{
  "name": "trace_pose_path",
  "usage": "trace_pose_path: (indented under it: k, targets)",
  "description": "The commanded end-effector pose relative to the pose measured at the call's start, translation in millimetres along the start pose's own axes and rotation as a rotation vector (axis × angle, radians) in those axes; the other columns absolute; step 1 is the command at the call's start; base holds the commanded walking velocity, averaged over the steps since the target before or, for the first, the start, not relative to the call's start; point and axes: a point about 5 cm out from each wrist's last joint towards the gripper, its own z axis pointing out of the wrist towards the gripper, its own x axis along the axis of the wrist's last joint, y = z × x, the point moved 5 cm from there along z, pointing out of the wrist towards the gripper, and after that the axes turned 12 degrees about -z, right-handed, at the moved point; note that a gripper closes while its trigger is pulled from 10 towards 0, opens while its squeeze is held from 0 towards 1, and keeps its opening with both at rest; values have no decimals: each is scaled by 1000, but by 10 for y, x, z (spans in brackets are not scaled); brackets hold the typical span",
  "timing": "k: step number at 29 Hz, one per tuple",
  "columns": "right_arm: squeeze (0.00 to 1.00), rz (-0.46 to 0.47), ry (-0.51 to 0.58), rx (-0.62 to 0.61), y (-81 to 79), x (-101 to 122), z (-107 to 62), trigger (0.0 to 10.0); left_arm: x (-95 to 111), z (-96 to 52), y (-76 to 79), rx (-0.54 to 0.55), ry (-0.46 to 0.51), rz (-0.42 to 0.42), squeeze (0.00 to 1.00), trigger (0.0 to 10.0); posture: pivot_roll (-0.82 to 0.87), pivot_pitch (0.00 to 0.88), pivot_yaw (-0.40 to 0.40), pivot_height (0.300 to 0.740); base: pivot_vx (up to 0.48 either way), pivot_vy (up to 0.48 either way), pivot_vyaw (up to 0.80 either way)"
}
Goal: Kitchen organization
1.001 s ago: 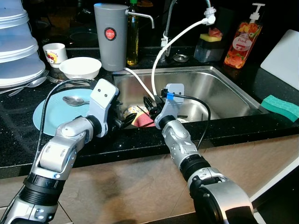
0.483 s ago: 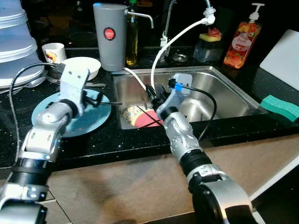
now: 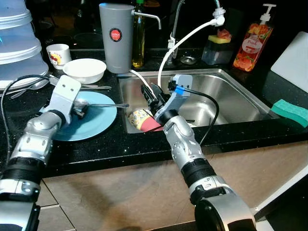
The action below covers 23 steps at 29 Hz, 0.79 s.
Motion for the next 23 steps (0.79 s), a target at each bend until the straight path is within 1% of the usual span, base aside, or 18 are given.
trace_pose_path:
  k: [1, 5, 7, 8, 9, 10, 11, 12, 13, 14, 15, 16, 17, 18, 19, 22, 23]
  targets:
    - [0, 5, -16, 6, -2, -44, -30, 10000, -285, -18, 5, -24, -118, 20, 0, 10000, 61, 108, -48, 740, 0, 0, 0]
    - [0, 3, -21, 11, 10, -30, -24, 10000, -397, -27, 22, -74, -171, 21, 0, 10000, 62, 108, -51, 740, 0, 0, 0]
    - [0, 5, -23, 9, 21, -22, -17, 10000, -413, -25, 16, -79, -179, -11, 0, 10000, 62, 108, -51, 740, 0, 0, 0]
    - [0, 5, -23, 9, 21, -22, -17, 10000, -413, -25, 16, -79, -179, -11, 0, 10000, 62, 108, -51, 740, 0, 0, 0]
    - [0, 4, -24, 11, 20, -21, -15, 10000, -427, -24, 20, -85, -186, -47, 0, 10000, 66, 108, -54, 740, 0, 0, 0]
    - [0, -1, -27, 16, 14, -18, -12, 10000, -438, -17, 48, -103, -190, -176, 0, 10000, 67, 108, -54, 740, 0, 0, 0]
    - [0, -1, -27, 16, 14, -18, -12, 10000, -438, -17, 48, -103, -190, -176, 0, 10000, 67, 108, -54, 740, 0, 0, 0]
    - [0, -3, -27, 19, 11, -17, -11, 10000, -437, -13, 63, -110, -188, -245, 0, 10000, 66, 108, -53, 740, 0, 0, 0]
    - [0, -5, -28, 21, 8, -15, -10, 10000, -435, -9, 68, -112, -185, -292, 0, 10000, 65, 108, -53, 740, 0, 0, 0]
    - [0, -5, -28, 21, 8, -15, -10, 10000, -435, -9, 68, -112, -185, -292, 0, 10000, 65, 108, -53, 740, 0, 0, 0]
    - [0, -10, -28, 24, 7, -9, -7, 10000, -454, -6, 68, -110, -191, -375, 0, 10000, 64, 108, -50, 740, 0, 0, 0]
    - [0, -11, -28, 25, 8, -7, -6, 10000, -461, -5, 66, -110, -192, -400, 0, 8667, 64, 108, -50, 740, 0, 0, 0]
    - [0, -12, -28, 26, 9, -5, -5, 10000, -464, -3, 72, -115, -192, -420, 0, 6549, 64, 108, -50, 740, 0, 0, 0]
    - [0, -13, -28, 27, 8, -3, -4, 10000, -463, -2, 76, -120, -191, -428, 0, 6549, 63, 108, -49, 740, 0, 0, 0]
    - [0, -13, -28, 29, 8, -1, -3, 10000, -457, 1, 74, -121, -187, -431, 0, 3176, 63, 108, -49, 740, 0, 0, 0]
    - [0, -13, -28, 30, 8, 1, -2, 10000, -452, 2, 72, -121, -184, -432, 0, 3176, 63, 108, -49, 740, 0, 0, 0]
    - [0, -12, -29, 31, 6, 1, -1, 10000, -430, 8, 66, -120, -172, -444, 0, 0, 64, 107, -49, 740, 0, 0, 0]
